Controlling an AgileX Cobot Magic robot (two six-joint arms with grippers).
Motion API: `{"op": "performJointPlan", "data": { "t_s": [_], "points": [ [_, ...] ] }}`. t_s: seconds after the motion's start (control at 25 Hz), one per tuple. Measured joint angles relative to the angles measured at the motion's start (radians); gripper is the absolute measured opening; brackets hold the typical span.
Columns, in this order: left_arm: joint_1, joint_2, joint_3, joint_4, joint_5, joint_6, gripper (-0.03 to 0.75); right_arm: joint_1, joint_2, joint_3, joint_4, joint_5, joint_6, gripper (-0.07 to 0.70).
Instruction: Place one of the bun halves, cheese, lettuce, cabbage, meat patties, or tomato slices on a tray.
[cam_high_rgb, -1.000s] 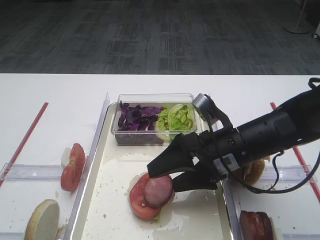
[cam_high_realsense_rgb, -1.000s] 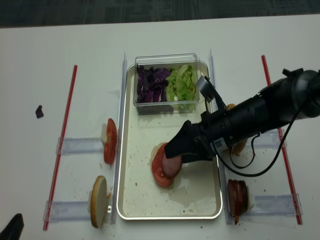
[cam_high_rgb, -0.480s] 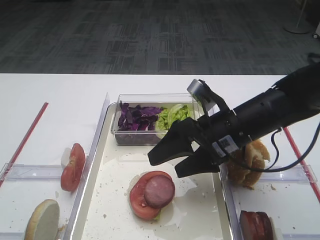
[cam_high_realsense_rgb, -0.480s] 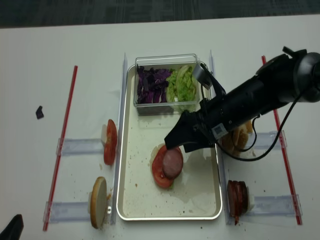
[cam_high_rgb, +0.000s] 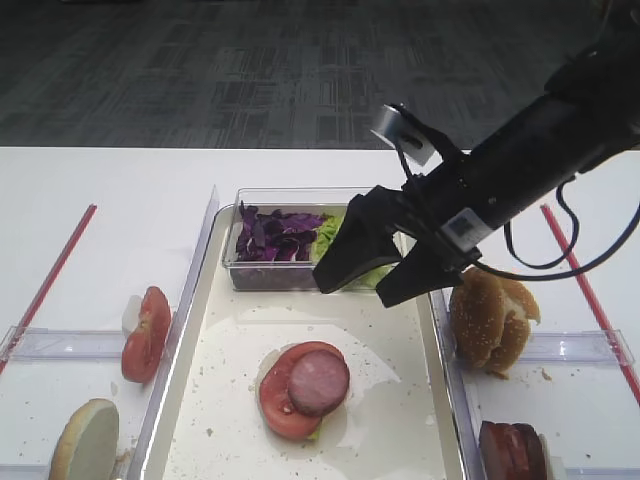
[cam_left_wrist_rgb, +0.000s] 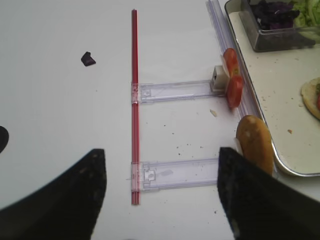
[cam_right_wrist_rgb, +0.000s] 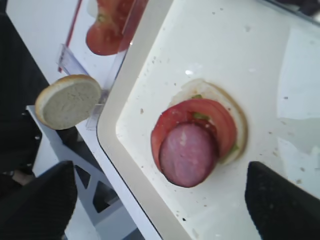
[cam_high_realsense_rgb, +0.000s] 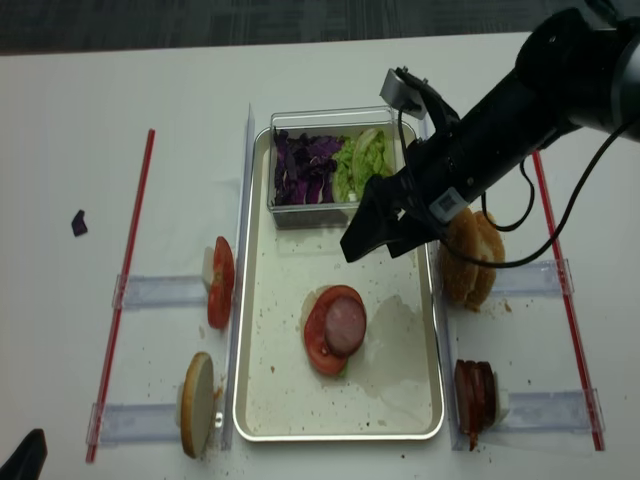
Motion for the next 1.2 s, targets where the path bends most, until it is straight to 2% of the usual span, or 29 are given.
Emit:
{"op": "performJointPlan", "data": {
  "t_s": [0.32,0.64,0.76,0.96,1.2],
  "points": [
    [0.000,0.000,0.000,0.000,0.000,0.000,0.439,0.000,-0.026,-0.143,-0.302,0.026,0.229,0.692],
    [0.000,0.000,0.000,0.000,0.000,0.000,0.439,0.000,-0.026,-0.277,-0.616,0.098,0.424,0.692],
    [0.000,0.000,0.000,0.000,0.000,0.000,0.439,0.000,-0.026,-0.309,-0.726,0.121,0.474,0.692],
    [0.000,0.000,0.000,0.000,0.000,0.000,0.439,0.000,-0.026,-0.347,-0.904,0.128,0.529,0.692],
    [0.000,0.000,0.000,0.000,0.000,0.000,0.439,0.000,-0.026,-0.359,-1.048,0.132,0.592,0.692]
  ]
}}
